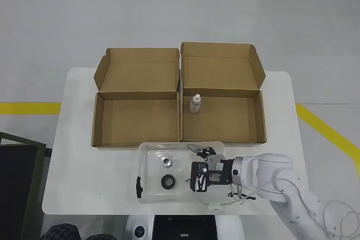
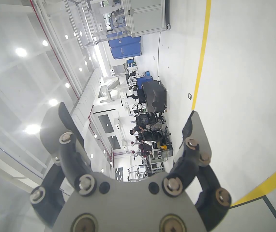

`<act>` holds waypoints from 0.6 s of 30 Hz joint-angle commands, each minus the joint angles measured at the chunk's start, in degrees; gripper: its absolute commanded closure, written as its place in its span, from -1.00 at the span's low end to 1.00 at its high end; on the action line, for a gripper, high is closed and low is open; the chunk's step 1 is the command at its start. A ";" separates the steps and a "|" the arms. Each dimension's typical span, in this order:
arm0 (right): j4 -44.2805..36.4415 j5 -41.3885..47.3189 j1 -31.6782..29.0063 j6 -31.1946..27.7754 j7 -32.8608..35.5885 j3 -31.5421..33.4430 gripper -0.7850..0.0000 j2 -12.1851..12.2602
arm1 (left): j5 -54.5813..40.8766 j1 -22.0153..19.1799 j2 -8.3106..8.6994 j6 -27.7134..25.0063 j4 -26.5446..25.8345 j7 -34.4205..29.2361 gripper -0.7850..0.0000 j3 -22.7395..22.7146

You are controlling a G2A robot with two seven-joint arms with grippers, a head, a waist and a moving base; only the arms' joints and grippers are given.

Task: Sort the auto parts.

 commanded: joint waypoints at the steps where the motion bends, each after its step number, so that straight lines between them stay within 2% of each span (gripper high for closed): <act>1: 0.04 -1.38 -0.30 -0.28 0.10 -0.31 -0.61 0.13 | 0.00 0.00 0.00 0.00 0.00 0.00 -1.00 0.00; 12: 2.14 -4.21 -1.83 -0.86 3.64 -1.92 -0.55 0.73 | 0.00 0.00 0.00 0.00 0.00 0.00 -1.00 0.00; 18: 4.11 -3.15 -1.39 0.84 4.76 -3.09 -0.55 0.69 | 0.00 0.00 0.00 0.00 0.00 0.00 -1.00 0.00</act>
